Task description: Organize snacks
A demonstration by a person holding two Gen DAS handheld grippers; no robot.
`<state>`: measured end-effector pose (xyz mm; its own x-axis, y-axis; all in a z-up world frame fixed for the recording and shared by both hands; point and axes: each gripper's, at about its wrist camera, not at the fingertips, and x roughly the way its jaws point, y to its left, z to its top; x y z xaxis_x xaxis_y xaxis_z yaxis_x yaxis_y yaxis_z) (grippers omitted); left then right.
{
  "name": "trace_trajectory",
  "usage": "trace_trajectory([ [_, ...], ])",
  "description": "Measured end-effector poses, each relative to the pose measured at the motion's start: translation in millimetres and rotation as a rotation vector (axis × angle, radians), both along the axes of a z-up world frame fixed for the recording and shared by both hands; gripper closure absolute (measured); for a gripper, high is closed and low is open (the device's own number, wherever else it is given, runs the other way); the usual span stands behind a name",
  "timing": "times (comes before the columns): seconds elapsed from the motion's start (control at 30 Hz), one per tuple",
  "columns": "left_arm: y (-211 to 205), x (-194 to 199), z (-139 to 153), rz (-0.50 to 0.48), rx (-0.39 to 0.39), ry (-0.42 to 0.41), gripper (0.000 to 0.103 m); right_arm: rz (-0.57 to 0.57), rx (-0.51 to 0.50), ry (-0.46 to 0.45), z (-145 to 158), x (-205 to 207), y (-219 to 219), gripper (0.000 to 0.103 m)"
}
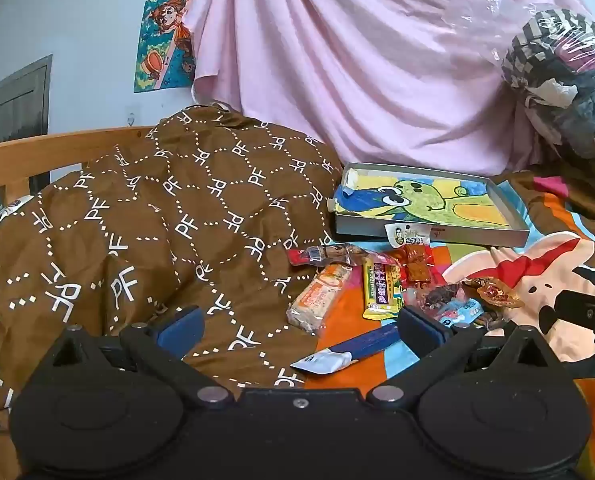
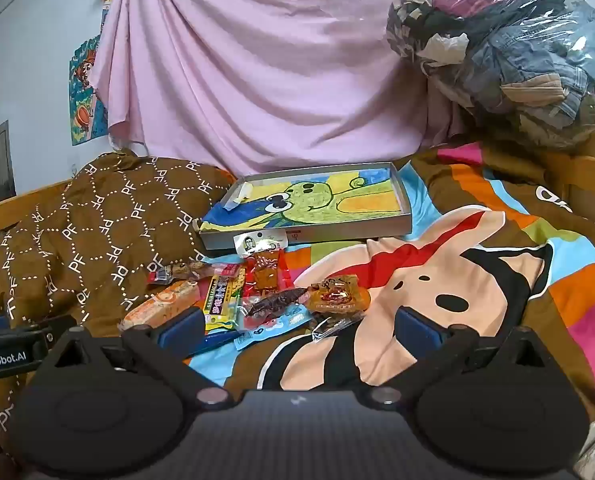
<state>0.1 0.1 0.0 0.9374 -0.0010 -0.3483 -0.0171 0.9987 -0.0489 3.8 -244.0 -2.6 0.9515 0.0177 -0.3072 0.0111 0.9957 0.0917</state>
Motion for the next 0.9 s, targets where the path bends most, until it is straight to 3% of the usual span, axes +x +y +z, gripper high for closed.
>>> trace_trajectory([
  [0.9,0.2,-1.5,-1.1,-0.003,0.000,-0.001,0.001,-0.001,-0.001,0.011,-0.5,0.8,-0.1,0.000],
])
